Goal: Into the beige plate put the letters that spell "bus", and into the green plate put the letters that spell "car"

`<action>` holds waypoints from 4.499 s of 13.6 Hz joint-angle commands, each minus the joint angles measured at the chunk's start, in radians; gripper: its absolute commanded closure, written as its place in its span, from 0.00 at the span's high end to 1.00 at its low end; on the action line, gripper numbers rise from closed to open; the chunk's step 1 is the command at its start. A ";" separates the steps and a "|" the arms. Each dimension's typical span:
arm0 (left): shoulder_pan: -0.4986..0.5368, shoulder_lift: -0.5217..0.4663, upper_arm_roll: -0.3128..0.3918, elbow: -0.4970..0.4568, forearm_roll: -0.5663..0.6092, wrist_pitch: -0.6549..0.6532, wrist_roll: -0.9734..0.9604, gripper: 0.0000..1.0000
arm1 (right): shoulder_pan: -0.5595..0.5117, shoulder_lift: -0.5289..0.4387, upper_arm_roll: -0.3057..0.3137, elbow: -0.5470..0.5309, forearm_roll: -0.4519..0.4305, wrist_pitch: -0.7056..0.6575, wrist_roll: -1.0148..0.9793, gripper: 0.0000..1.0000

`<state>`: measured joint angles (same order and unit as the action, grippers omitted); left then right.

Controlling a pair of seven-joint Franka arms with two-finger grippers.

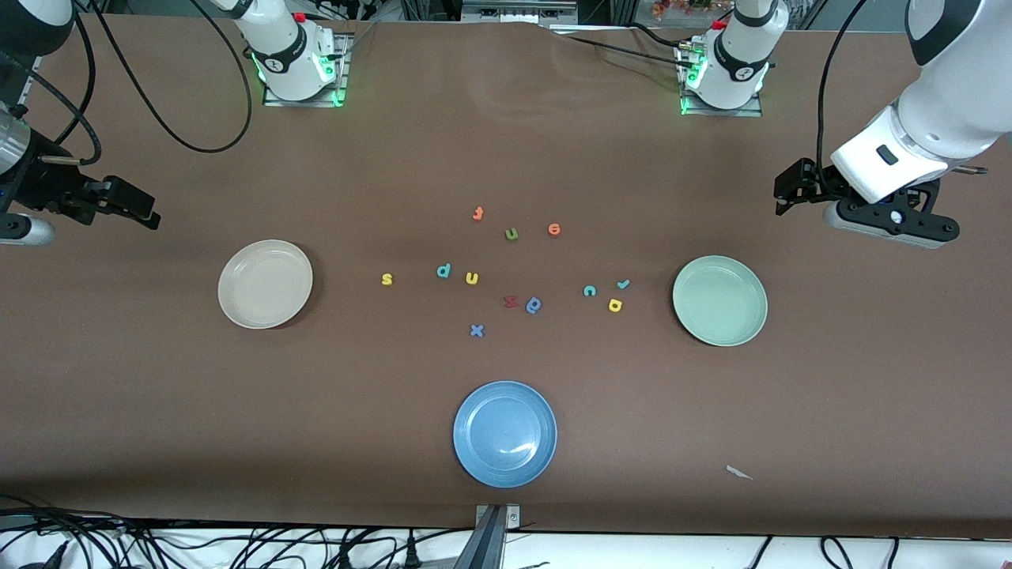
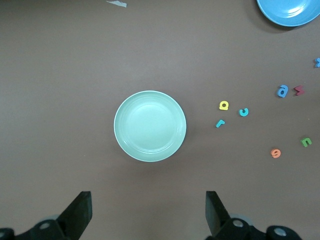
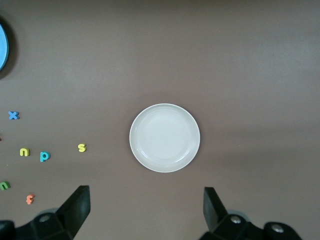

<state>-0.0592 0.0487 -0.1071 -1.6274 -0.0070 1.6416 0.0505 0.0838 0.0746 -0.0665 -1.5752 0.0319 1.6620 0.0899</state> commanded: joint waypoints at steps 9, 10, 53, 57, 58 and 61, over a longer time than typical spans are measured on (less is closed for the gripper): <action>-0.008 0.011 0.012 0.018 -0.019 -0.014 0.009 1.00 | -0.004 0.013 0.001 0.030 -0.010 -0.024 -0.012 1.00; -0.008 0.011 0.011 0.018 -0.019 -0.014 0.009 1.00 | -0.004 0.013 0.001 0.030 -0.010 -0.024 -0.012 1.00; -0.255 0.559 -0.039 -0.278 0.019 0.747 0.325 0.31 | 0.433 0.456 0.011 -0.459 -0.012 0.875 0.577 0.82; -0.257 0.562 -0.039 -0.278 0.019 0.747 0.324 0.08 | 0.435 0.461 0.011 -0.459 -0.009 0.877 0.579 0.38; -0.257 0.563 -0.039 -0.278 0.019 0.747 0.324 0.02 | 0.435 0.473 0.011 -0.456 -0.007 0.881 0.580 0.35; -0.254 0.543 -0.039 -0.273 0.021 0.730 0.324 0.00 | 0.436 0.475 0.016 -0.451 -0.004 0.884 0.587 0.06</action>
<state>-0.3066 0.6026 -0.1500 -1.8998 -0.0022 2.3734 0.3619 0.5172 0.5310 -0.0518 -2.0366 0.0315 2.5459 0.6646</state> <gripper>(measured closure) 0.824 0.709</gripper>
